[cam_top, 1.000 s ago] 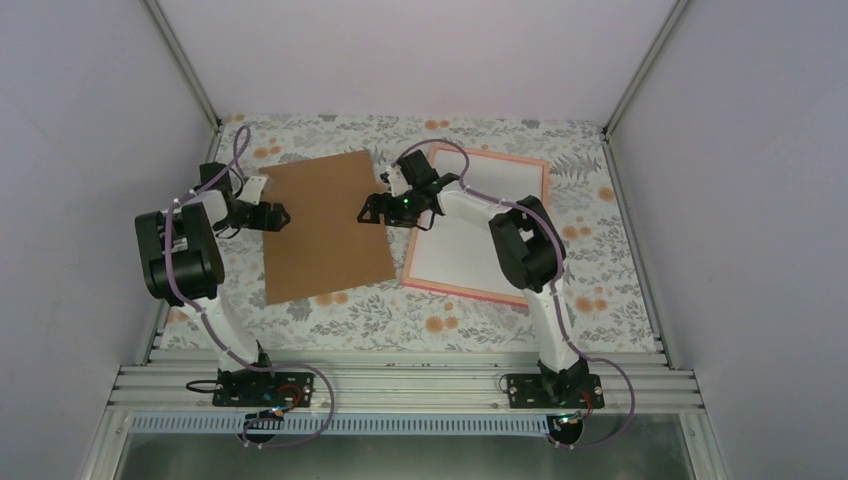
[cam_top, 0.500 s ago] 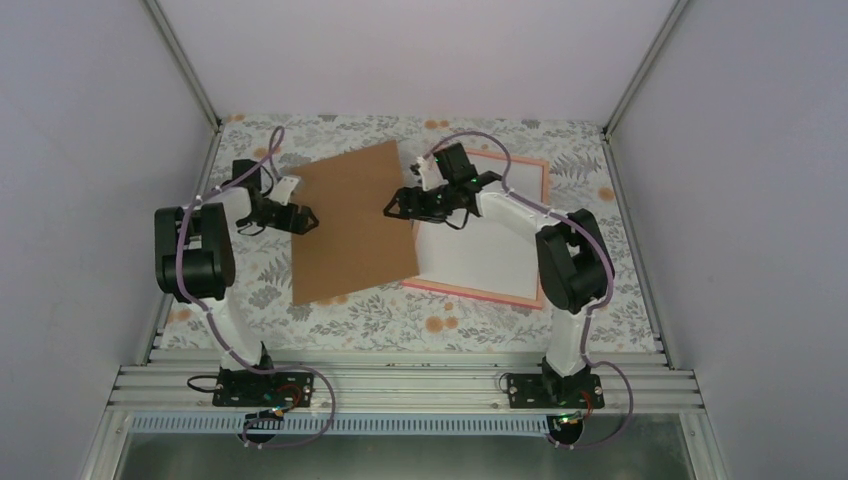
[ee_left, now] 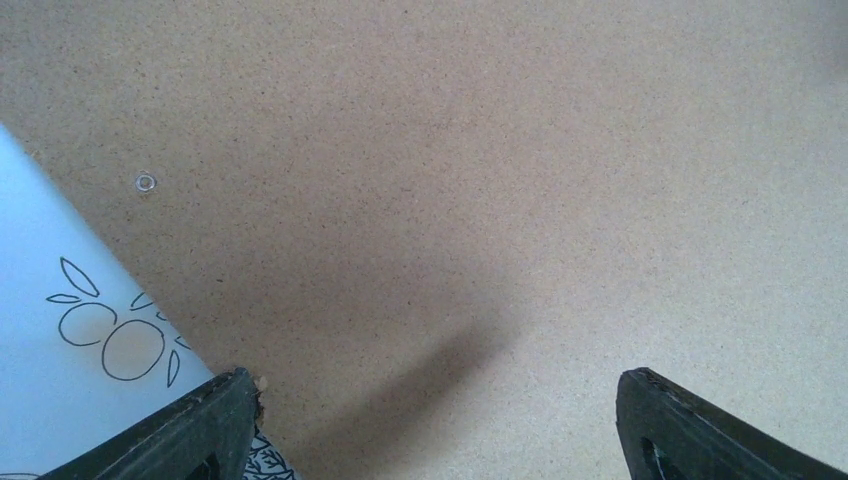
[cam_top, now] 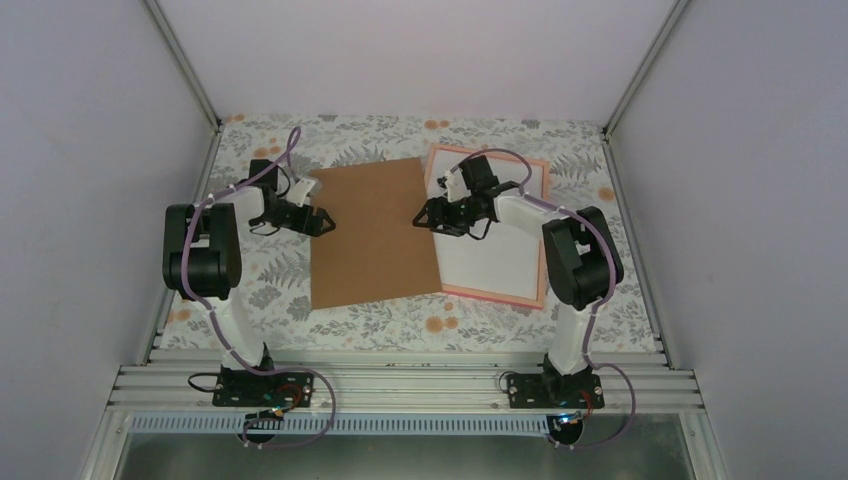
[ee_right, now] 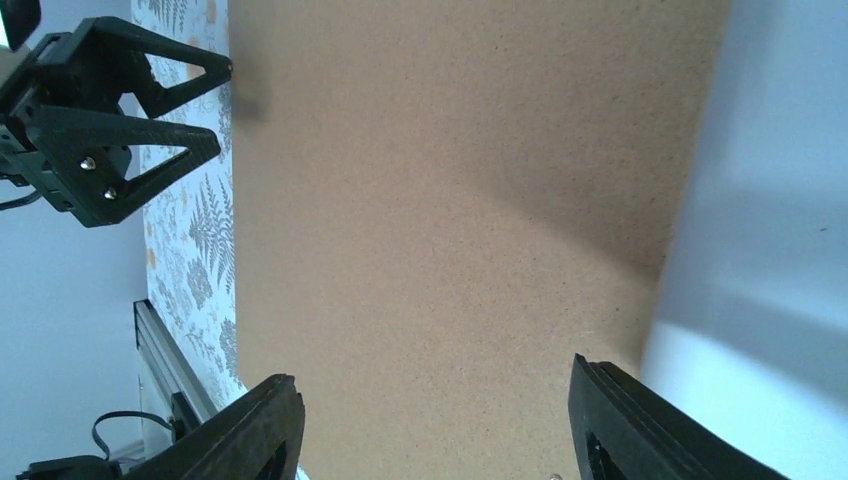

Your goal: Put the photo into the frame

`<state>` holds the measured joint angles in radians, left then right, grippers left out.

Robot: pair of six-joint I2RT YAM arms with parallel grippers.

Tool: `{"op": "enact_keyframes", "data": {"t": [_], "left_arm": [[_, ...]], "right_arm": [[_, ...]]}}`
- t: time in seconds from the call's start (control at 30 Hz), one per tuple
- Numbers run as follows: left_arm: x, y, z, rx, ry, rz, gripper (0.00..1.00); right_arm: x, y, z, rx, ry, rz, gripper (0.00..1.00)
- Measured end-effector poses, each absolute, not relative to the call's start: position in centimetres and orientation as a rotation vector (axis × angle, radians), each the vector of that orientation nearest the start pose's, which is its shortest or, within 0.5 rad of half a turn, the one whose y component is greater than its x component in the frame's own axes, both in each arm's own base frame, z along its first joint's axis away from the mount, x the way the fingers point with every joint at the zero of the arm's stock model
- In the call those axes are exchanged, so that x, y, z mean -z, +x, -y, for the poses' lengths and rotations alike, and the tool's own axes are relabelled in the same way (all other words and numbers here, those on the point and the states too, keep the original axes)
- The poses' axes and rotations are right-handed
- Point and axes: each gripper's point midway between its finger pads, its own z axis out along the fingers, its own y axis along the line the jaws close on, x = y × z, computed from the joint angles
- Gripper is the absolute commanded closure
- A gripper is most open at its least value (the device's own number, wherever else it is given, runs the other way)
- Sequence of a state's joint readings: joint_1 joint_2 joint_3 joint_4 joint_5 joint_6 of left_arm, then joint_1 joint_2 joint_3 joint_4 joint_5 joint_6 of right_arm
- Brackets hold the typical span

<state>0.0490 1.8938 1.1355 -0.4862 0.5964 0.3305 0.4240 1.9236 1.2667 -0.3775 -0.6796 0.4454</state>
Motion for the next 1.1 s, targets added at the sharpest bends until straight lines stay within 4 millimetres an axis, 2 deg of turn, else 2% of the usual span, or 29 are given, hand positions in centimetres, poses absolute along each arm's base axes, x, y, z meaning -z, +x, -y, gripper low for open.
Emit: {"op": "enact_keyframes", "data": {"t": [0.17,0.43,0.5,0.63,0.77,0.97,1.1], "left_arm": [[-3.4,39.7,7.7,0.710,0.497,-2.582,0.10],[-3.4,39.7,7.6,0.704,0.496,-2.584,0.10],[-3.3,39.7,7.6,0.700,0.495,-2.587,0.10],[-3.3,39.7,7.5,0.692,0.495,-2.590,0.10],[-3.3,39.8,7.5,0.684,0.493,-2.593,0.10],[-3.3,39.8,7.4,0.682,0.492,-2.596,0.10],[-3.3,39.9,7.4,0.685,0.491,-2.598,0.10]], "right_arm": [[-8.4,36.5,-28.1,-1.220,-0.239,-2.691,0.35],[-8.9,35.0,-29.9,-1.287,-0.320,-2.683,0.31],[-8.5,34.9,-30.3,-1.289,-0.330,-2.691,0.30],[-6.4,35.4,-30.6,-1.265,-0.315,-2.739,0.31],[-6.4,36.2,-30.3,-1.250,-0.302,-2.731,0.31],[-6.5,36.3,-30.0,-1.218,-0.339,-2.721,0.31],[-7.1,36.3,-28.9,-1.151,-0.351,-2.724,0.28]]}}
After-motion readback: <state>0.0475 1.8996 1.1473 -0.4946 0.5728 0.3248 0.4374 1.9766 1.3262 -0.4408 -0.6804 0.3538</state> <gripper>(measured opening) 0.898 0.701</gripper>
